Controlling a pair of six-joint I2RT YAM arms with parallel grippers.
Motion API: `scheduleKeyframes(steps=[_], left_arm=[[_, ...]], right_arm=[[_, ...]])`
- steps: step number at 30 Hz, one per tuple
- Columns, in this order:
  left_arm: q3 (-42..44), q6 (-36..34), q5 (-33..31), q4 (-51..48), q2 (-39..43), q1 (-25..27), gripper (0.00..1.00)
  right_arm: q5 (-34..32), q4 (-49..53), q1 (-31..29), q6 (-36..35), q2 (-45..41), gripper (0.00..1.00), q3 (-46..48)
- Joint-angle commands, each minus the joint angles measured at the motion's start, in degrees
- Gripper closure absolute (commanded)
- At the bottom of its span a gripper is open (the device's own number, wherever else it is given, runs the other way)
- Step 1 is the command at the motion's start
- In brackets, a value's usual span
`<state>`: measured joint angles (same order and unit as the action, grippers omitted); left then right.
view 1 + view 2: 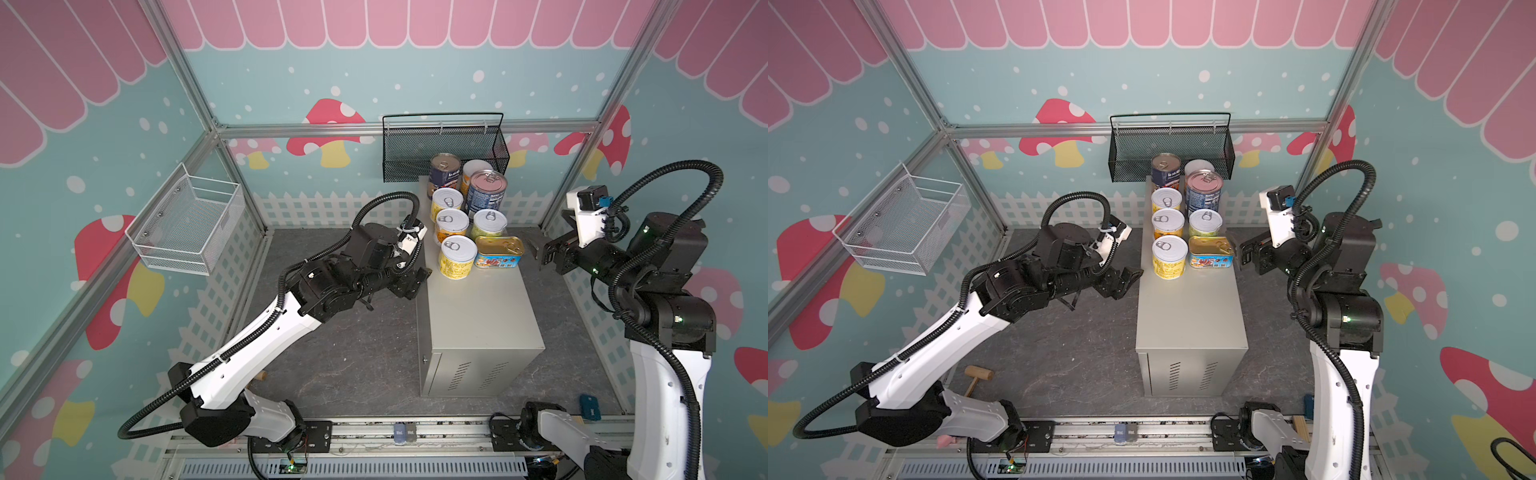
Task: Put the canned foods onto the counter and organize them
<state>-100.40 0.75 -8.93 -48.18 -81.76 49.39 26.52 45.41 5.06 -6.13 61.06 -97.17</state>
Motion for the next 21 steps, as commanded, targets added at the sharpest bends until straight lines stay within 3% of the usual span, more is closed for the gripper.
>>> scheduleKeyframes(steps=[1,4,7,12,14,17,21], left_arm=[[-1.78,3.88,-5.25,-0.16,0.69,-3.60,0.13],[-0.04,7.54,-2.92,0.81,2.31,-9.92,0.11],[3.43,8.60,0.07,3.86,4.62,-16.60,0.10],[10.45,9.48,3.05,10.79,6.55,-26.93,0.04],[13.56,9.86,4.11,13.66,6.31,-30.64,0.01],[18.92,8.18,2.26,19.07,6.19,-33.72,0.01],[30.64,6.04,-2.42,31.82,7.29,-35.88,0.01]], right_arm=[[-6.16,-2.66,-0.25,0.58,2.10,0.00,0.75],[-9.57,-4.19,2.93,2.18,5.18,0.01,-0.47],[1.17,-7.32,13.71,5.49,8.49,0.01,-0.94],[6.69,-12.25,21.81,8.59,15.01,0.01,1.94],[5.05,-14.53,22.95,9.62,17.14,0.01,5.37],[-2.60,-20.25,23.15,11.89,18.45,0.01,13.23],[-5.19,-38.54,22.40,14.56,15.20,0.01,30.93]])
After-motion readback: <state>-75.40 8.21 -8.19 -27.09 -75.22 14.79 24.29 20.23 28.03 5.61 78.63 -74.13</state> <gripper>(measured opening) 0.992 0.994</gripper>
